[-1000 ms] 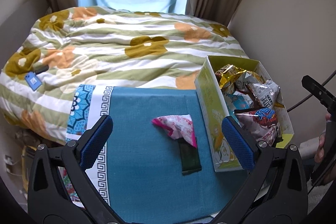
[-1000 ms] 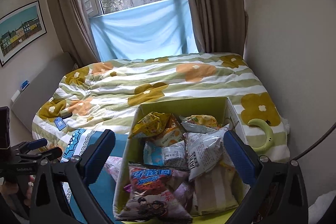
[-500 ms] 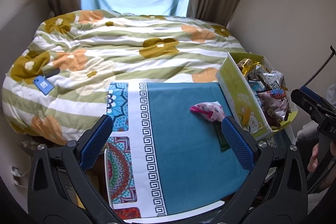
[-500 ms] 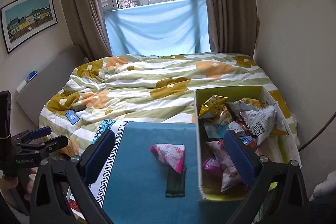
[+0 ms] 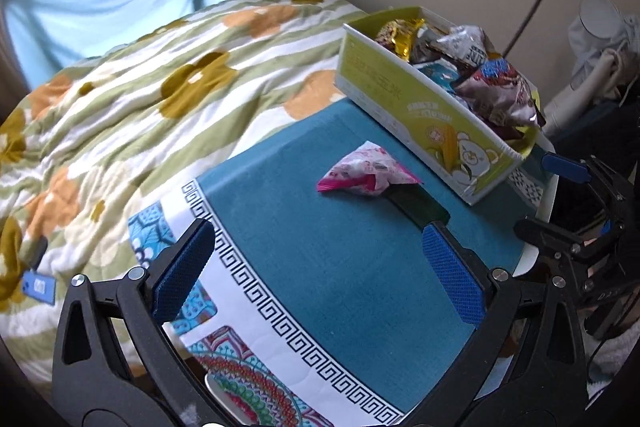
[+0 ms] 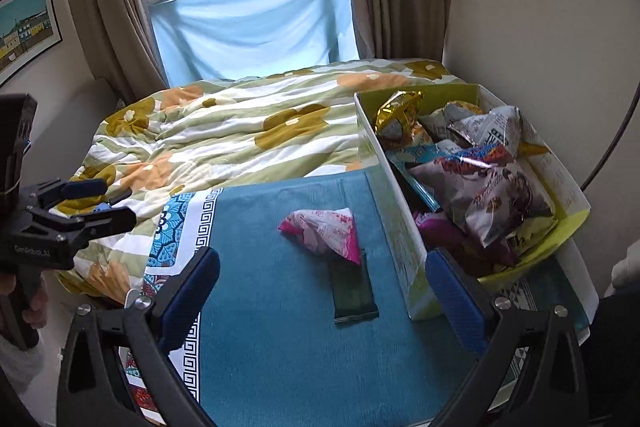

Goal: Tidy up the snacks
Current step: 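Move both tools back toward the pink bag and green bar on the cloth, then grasp the pink-white milk candy bag with the left tool while the right tool grasps the dark green bar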

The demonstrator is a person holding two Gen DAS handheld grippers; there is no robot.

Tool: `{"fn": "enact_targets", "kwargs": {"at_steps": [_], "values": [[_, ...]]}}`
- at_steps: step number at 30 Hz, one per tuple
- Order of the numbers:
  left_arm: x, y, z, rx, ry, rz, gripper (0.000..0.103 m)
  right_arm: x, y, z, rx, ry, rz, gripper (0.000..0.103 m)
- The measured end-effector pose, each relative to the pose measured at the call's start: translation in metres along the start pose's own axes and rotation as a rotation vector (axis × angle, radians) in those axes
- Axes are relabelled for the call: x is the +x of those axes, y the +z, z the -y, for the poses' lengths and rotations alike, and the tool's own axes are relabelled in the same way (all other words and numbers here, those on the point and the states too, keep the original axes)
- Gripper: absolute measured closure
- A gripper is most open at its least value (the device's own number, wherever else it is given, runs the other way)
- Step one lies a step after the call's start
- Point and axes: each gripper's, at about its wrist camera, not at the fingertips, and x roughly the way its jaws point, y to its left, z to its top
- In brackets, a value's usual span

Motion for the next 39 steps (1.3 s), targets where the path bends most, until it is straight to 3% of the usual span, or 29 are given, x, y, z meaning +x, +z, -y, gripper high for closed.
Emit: {"fn": "enact_targets", "kwargs": {"at_steps": [7,14,18,21,24,25,34,39], "values": [[0.098,0.028,0.026,0.177,-0.107,-0.096,0.001,0.061,-0.044,0.002,0.004,-0.011,-0.079,0.000],[0.184,0.052,0.041,0.222,-0.201,-0.192,0.001,0.112,-0.060,0.007,-0.019,-0.043,-0.144,0.001],[0.214,0.054,0.048,0.241,-0.269,-0.237,0.001,0.130,-0.059,0.008,-0.024,-0.044,-0.153,0.001],[0.225,0.056,0.046,0.220,-0.305,-0.251,0.006,0.141,-0.058,0.008,-0.033,-0.052,-0.175,0.001],[0.233,0.055,0.039,0.184,-0.328,-0.280,0.025,0.150,-0.057,0.010,-0.024,-0.049,-0.193,0.001],[0.231,0.054,0.037,0.182,-0.323,-0.271,0.027,0.151,-0.055,0.011,-0.024,-0.051,-0.196,0.001],[0.208,0.024,0.006,0.090,-0.250,-0.292,0.028,0.165,-0.055,0.012,-0.019,-0.057,-0.249,0.001],[0.194,0.015,-0.015,-0.042,-0.265,-0.309,0.027,0.173,-0.057,0.008,-0.021,-0.085,-0.265,0.001]]}}
